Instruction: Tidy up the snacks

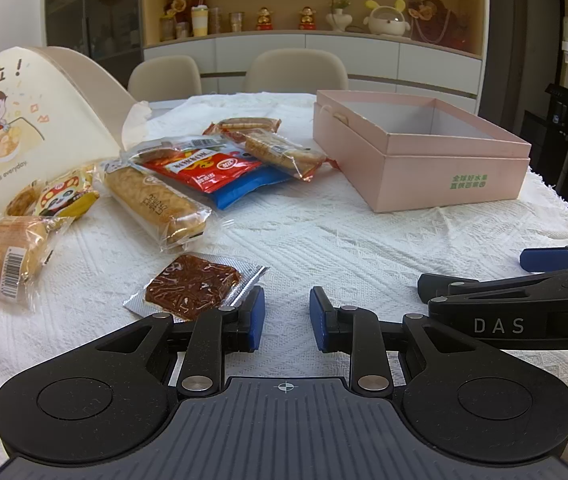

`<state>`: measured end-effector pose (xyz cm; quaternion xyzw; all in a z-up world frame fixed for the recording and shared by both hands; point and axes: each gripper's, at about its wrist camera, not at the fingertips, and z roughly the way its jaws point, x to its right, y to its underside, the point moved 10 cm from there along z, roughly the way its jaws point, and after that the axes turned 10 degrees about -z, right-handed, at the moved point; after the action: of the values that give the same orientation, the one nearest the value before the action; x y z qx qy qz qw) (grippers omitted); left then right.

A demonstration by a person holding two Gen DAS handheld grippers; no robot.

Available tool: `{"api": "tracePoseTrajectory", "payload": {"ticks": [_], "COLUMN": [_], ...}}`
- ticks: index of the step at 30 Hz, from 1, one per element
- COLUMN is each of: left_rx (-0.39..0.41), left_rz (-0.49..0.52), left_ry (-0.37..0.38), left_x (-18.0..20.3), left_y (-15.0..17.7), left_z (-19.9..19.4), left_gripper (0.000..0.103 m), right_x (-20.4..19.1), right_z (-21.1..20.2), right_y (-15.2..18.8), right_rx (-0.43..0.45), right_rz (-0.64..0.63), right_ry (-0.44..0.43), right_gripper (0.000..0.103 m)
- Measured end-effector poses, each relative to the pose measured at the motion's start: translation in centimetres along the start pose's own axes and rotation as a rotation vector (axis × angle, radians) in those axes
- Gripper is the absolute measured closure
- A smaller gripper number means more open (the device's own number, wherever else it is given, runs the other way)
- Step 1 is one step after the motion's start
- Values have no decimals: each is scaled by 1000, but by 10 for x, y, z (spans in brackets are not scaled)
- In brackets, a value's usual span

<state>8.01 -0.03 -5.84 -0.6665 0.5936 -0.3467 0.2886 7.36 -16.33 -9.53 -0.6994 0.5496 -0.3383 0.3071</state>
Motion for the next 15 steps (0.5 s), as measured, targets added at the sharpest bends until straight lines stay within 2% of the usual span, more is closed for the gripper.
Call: {"api": "tracePoseTrajectory", "payload": {"ticks": [15], "left_rx": [0], "left_rz": [-1], "left_ry": [0], "left_x": [1], "left_y": [1], "left_z": [0], "left_gripper": [73], "right_x": [0], "right_z": [0], "right_y": [0], "right_rx": [0], "right_rz": [0], "right_ry": [0], "right_gripper": [0]}}
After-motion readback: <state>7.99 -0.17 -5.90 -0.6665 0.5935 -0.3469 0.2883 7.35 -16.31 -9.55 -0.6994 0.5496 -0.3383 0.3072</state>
